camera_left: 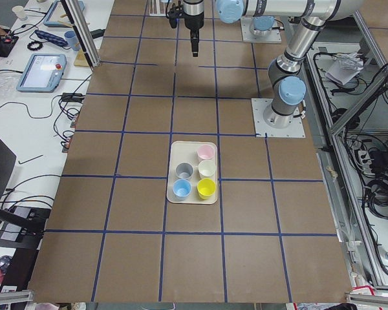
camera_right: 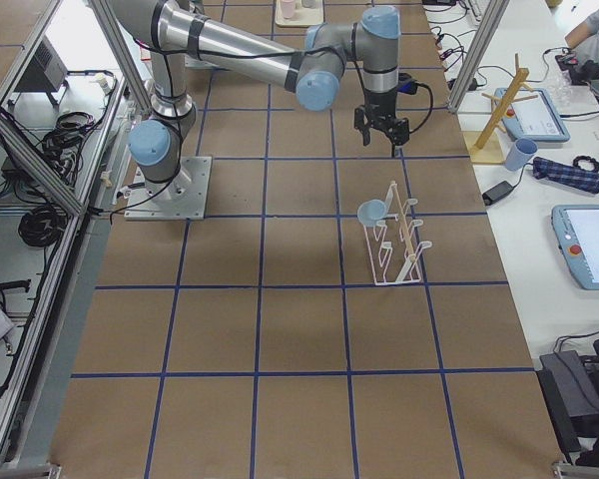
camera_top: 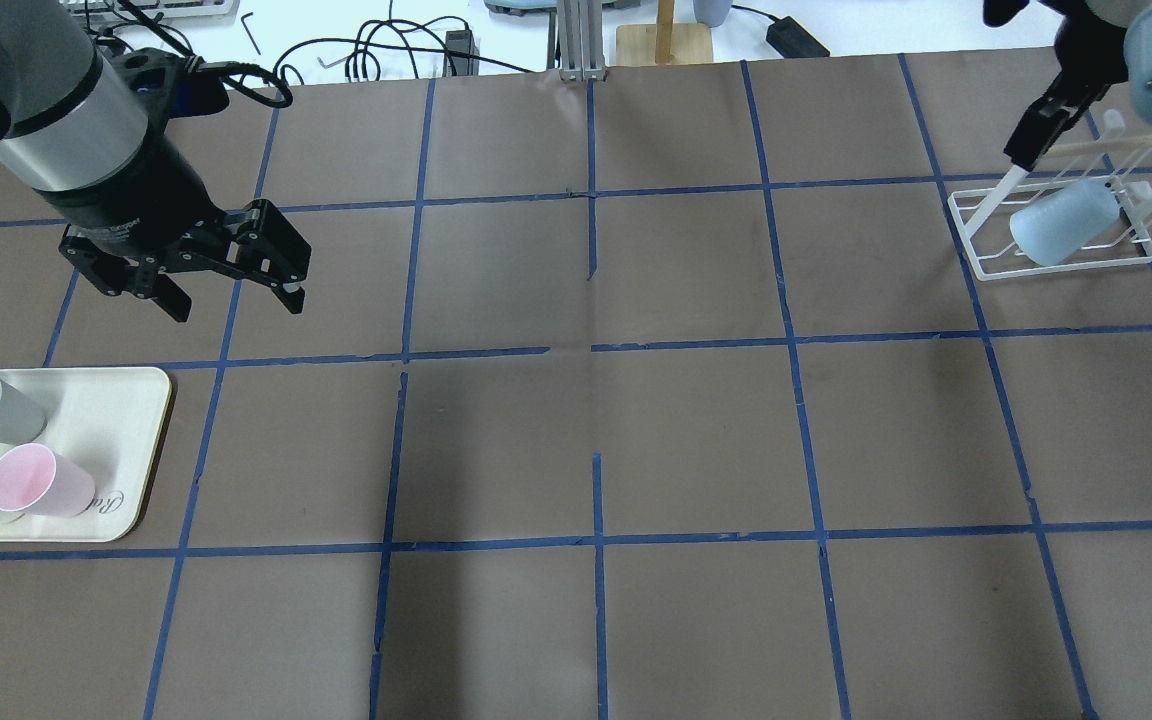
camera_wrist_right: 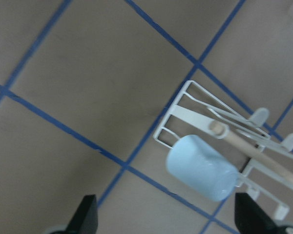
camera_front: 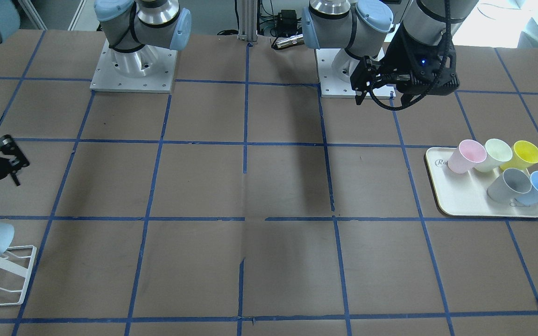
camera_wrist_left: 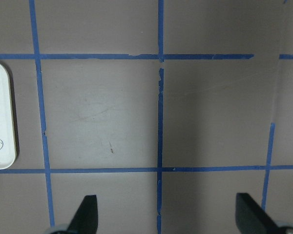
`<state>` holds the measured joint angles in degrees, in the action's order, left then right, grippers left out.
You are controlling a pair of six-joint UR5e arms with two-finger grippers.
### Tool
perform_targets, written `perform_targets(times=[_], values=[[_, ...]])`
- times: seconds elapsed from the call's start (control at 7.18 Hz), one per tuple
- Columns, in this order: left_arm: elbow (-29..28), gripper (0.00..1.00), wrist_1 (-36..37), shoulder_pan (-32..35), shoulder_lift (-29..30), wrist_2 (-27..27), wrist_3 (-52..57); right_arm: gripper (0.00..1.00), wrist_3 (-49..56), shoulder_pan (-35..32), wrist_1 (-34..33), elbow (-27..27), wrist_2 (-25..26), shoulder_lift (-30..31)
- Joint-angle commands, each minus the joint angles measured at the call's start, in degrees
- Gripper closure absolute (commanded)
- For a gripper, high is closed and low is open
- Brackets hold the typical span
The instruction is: Transfer IKEA cup to right arm and place on rack
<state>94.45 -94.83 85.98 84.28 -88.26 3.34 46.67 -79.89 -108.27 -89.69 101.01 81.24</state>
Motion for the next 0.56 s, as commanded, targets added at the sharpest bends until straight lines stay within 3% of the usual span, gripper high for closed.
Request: perform_targets(times=[0.0,0.14,0.42], values=[[-0.23,0.00,0.00,-0.02,0.10,0.02,0.00,0.00,-20.40,-7.45,7.33,-4.60,-3.41,8.02],[-0.23,0.00,0.00,-0.02,0.10,-0.15,0.00,0.00,-29.44,-7.82,7.89,-6.53,-8.14,11.19],[-0.23,0.00,0.00,-0.02,0.01,-0.24,0.00,0.00,-33.92,-7.74,6.33,-11.62,-8.98,15.68]])
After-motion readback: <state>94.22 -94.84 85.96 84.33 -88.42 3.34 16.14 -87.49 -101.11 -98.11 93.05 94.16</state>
